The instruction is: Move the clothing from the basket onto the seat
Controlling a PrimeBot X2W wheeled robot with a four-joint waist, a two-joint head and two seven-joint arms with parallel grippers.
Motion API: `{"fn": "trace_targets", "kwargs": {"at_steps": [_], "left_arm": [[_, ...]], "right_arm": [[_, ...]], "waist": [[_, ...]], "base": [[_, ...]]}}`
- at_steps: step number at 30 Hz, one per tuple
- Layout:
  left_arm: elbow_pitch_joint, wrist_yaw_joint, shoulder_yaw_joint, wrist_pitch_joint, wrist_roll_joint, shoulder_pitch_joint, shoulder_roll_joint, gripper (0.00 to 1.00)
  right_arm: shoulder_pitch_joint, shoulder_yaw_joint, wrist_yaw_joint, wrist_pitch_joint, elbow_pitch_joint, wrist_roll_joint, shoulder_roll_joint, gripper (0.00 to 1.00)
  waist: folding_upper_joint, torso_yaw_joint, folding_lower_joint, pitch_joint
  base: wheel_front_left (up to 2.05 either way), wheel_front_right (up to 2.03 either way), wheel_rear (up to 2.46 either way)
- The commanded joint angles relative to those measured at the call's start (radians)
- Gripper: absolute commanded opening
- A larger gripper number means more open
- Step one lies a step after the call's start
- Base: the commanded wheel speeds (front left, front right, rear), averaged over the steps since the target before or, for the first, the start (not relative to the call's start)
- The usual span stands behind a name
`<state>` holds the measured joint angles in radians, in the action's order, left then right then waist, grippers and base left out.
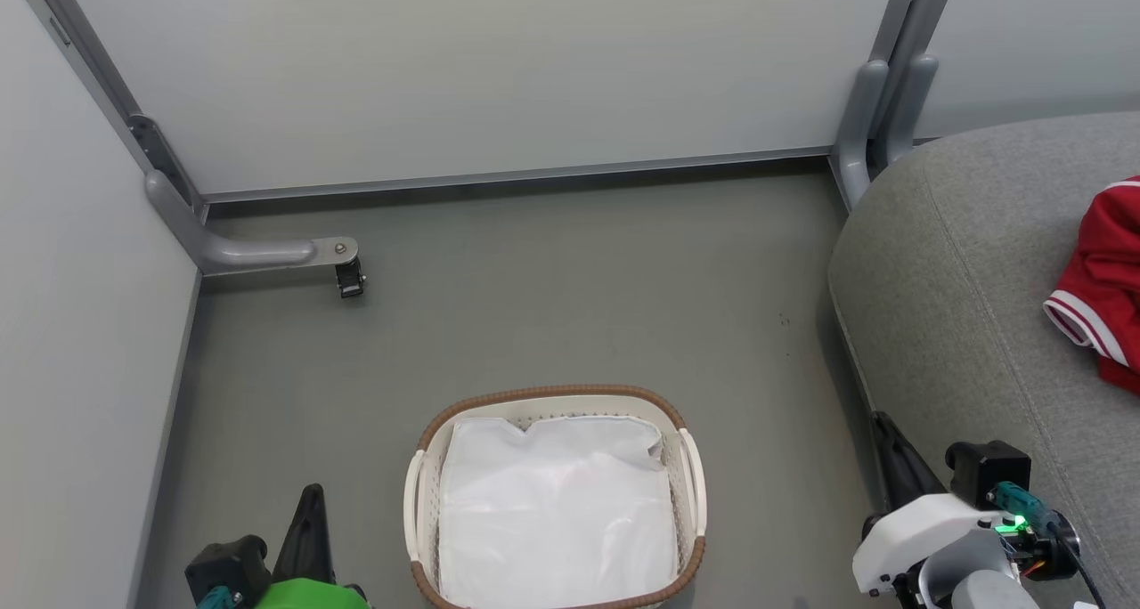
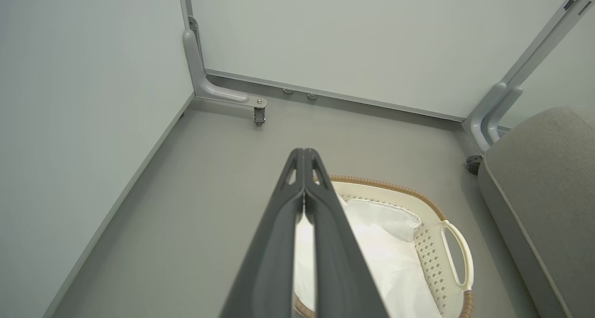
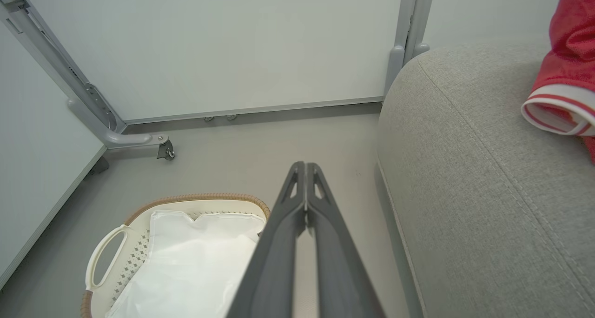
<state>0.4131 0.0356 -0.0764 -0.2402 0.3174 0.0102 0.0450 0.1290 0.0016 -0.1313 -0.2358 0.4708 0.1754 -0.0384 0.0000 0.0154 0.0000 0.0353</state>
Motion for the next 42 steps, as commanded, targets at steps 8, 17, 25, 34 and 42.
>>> {"fn": "trace_targets", "kwargs": {"at_steps": [8,17,25,34,42], "left_arm": [[-0.038,0.016,0.027,0.043,0.17,-0.025,0.002,0.0],[-0.056,0.026,0.047,0.081,0.313,-0.038,0.003,0.0],[-0.07,0.035,0.064,0.113,0.428,-0.048,0.003,0.0],[-0.084,0.043,0.082,0.146,0.547,-0.061,0.004,0.0],[-0.095,0.05,0.096,0.173,0.642,-0.069,0.004,0.0]], "right_arm": [[0.008,-0.016,0.0,0.041,-0.047,0.191,-0.004,0.0],[0.002,-0.027,0.0,0.078,-0.073,0.35,-0.005,0.0],[-0.001,-0.037,0.0,0.11,-0.092,0.477,-0.006,0.0],[-0.004,-0.048,0.0,0.143,-0.112,0.608,-0.008,0.0],[-0.006,-0.057,0.0,0.169,-0.127,0.714,-0.009,0.0]], "waist": [[0.0,-0.001,0.0,-0.002],[0.0,-0.002,0.0,-0.005],[0.0,-0.003,0.0,-0.007],[0.0,-0.004,0.0,-0.009],[0.0,-0.005,0.0,-0.011]], "base": [[0.0,0.0,0.0],[0.0,0.0,0.0],[0.0,0.0,0.0],[0.0,0.0,0.0],[0.0,0.0,0.0]]}}
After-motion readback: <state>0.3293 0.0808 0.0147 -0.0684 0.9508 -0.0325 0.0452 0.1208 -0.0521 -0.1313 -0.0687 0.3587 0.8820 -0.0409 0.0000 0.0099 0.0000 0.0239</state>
